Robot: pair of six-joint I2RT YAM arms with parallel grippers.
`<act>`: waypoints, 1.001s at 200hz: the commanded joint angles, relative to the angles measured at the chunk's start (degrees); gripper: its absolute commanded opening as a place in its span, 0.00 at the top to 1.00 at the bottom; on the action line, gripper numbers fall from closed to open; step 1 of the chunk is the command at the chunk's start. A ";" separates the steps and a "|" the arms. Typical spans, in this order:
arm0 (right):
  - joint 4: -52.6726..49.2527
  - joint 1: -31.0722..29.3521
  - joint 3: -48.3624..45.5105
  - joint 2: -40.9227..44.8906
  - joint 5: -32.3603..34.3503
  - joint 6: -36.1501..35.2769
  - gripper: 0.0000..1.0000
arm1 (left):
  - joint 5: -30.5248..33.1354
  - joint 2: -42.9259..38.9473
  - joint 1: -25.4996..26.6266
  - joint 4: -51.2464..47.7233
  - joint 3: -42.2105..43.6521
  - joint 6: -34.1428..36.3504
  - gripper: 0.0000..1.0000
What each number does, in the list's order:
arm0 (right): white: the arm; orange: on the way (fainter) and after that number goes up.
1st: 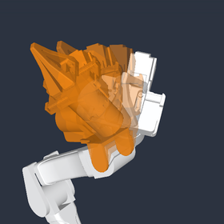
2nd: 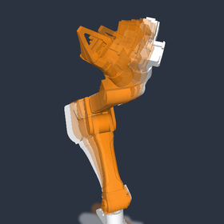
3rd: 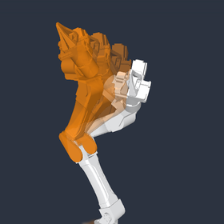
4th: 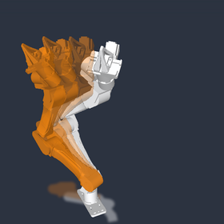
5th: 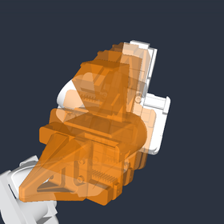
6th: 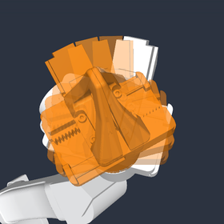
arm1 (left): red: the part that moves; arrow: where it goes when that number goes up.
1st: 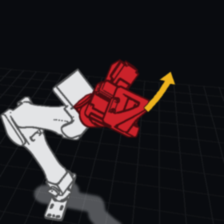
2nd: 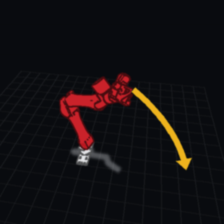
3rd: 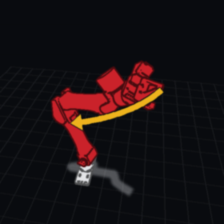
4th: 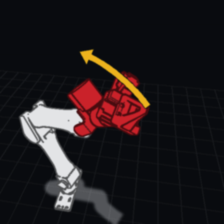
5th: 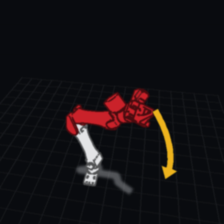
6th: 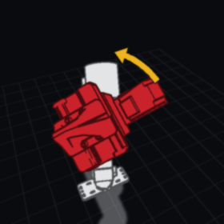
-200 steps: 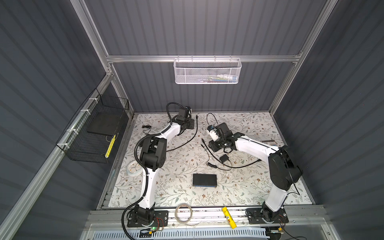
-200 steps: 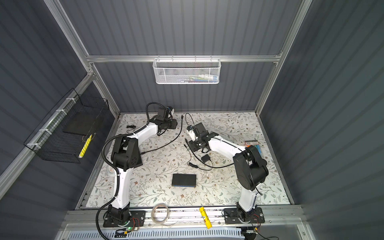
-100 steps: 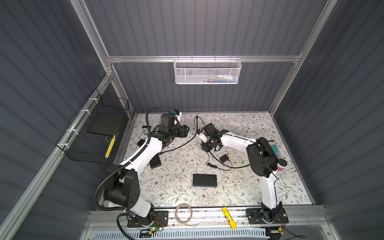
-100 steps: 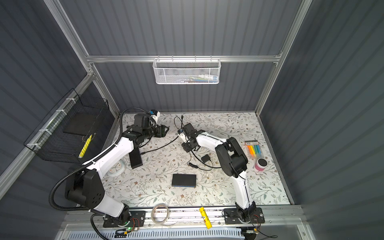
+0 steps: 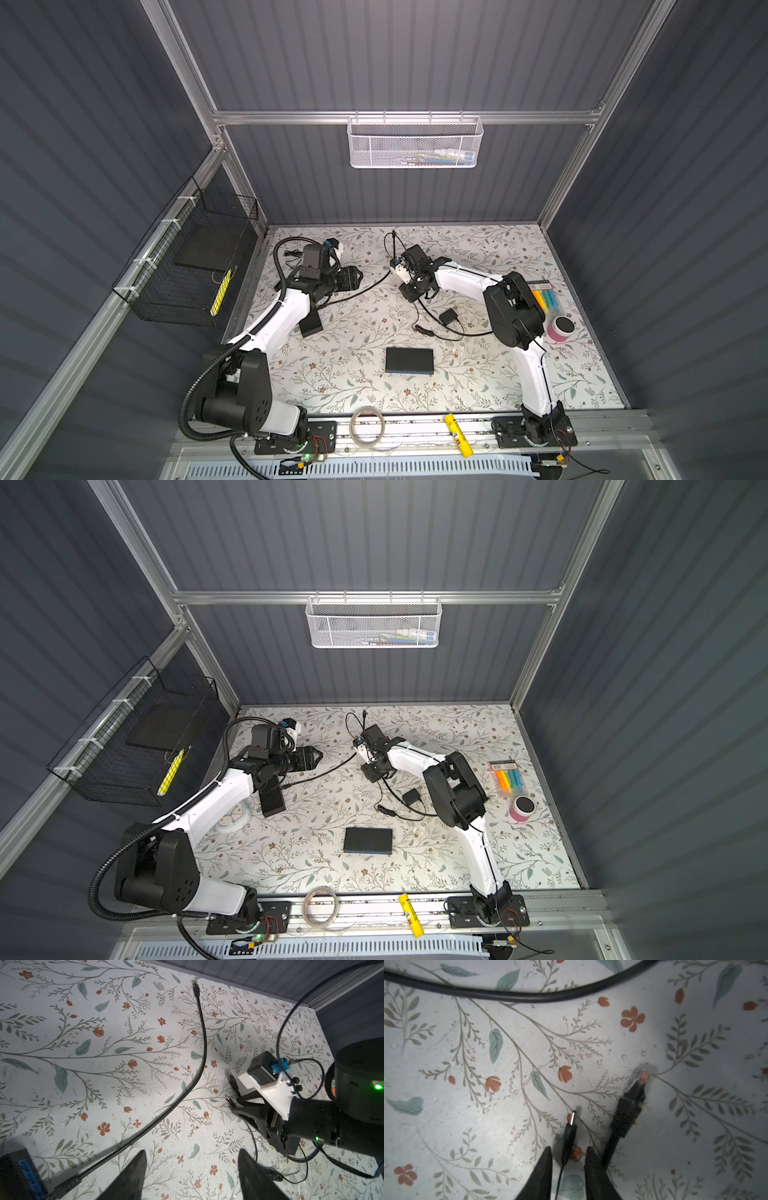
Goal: Insert the plug into the switch port
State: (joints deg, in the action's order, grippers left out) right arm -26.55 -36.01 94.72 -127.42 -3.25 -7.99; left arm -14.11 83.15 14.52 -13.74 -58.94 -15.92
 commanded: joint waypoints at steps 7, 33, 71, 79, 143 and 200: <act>-1.49 -0.29 1.09 -1.87 0.43 -0.53 0.84 | -4.27 0.74 -0.55 -2.14 0.84 0.06 0.32; -1.79 -0.31 0.78 -1.33 0.43 -0.50 0.93 | -7.07 1.03 1.08 -6.60 1.02 3.39 0.37; -1.25 -0.09 -4.14 4.95 2.07 0.69 1.00 | 1.66 -2.07 11.77 -13.64 2.66 4.62 0.38; -0.52 0.06 -6.38 7.13 2.50 1.26 1.00 | 0.75 -2.79 12.62 -13.73 3.57 2.71 0.39; 5.37 2.38 -27.77 26.41 4.16 5.48 1.00 | 9.36 -4.53 26.70 -18.08 3.48 -10.18 0.40; 4.60 2.53 -39.44 35.47 1.81 9.27 1.00 | 12.01 -3.69 35.92 -11.75 9.86 -20.98 0.43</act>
State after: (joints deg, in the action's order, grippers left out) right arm -21.56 -33.30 57.74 -93.45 -0.01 -1.26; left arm -4.32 80.66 49.93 -27.79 -52.69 -30.24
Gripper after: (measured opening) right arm 0.040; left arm 0.571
